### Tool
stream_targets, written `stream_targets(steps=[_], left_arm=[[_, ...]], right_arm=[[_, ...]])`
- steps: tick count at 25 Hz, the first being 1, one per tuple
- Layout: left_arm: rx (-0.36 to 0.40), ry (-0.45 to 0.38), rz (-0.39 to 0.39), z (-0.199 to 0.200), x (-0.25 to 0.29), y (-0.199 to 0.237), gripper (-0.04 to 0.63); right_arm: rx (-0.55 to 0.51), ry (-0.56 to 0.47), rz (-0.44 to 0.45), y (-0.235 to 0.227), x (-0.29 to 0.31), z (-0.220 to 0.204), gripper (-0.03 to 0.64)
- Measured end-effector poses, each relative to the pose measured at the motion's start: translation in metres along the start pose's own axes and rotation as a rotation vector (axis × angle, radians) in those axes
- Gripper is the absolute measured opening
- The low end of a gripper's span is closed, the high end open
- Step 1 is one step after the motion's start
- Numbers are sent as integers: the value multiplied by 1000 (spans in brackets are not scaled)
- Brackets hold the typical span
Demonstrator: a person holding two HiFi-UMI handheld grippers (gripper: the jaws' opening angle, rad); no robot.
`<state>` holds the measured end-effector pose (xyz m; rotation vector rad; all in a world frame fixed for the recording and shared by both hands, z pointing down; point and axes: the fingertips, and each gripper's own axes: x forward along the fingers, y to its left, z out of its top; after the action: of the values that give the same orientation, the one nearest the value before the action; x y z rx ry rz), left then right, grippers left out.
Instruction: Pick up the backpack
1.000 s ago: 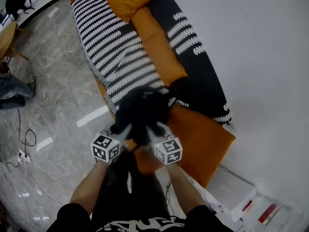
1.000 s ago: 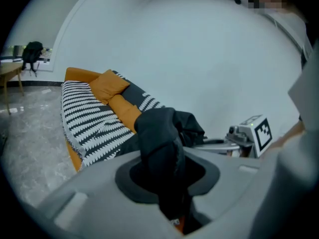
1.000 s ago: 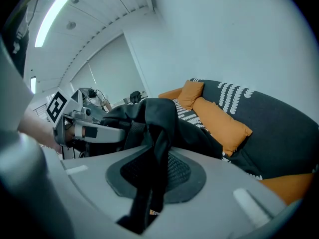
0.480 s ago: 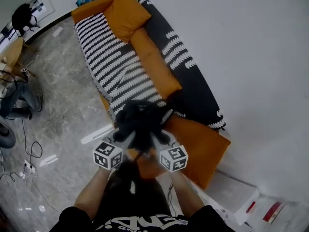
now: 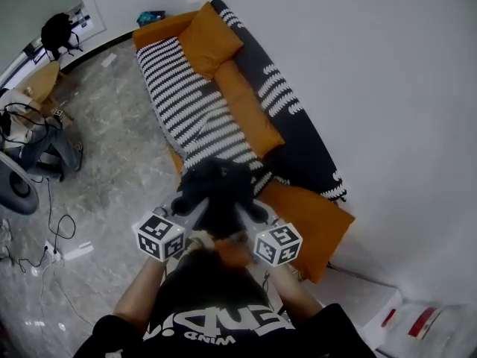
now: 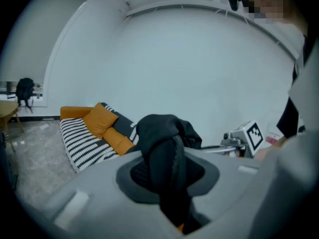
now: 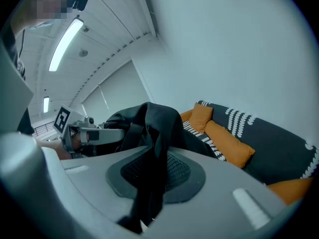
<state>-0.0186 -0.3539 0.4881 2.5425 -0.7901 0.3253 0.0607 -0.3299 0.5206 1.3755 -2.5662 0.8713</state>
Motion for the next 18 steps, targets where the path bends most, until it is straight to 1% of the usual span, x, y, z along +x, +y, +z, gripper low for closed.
stream_targets(steps=[4,9,13,18], left_arm=[[-3,-60,4,16,-27,-20,89],[-11,-113,11,19,-48,-43,89],[-17,-126,25,16,-57,-58,89],[-30,-134,64,13,-64,-68,89]], right_arm=[[-34,-34,30,26,-19,18,52],[-86,-51,65,45,-41,24,52],[-102,-51,86,53,-55,22,52],[-104,-46,128,59,-65,18,52]])
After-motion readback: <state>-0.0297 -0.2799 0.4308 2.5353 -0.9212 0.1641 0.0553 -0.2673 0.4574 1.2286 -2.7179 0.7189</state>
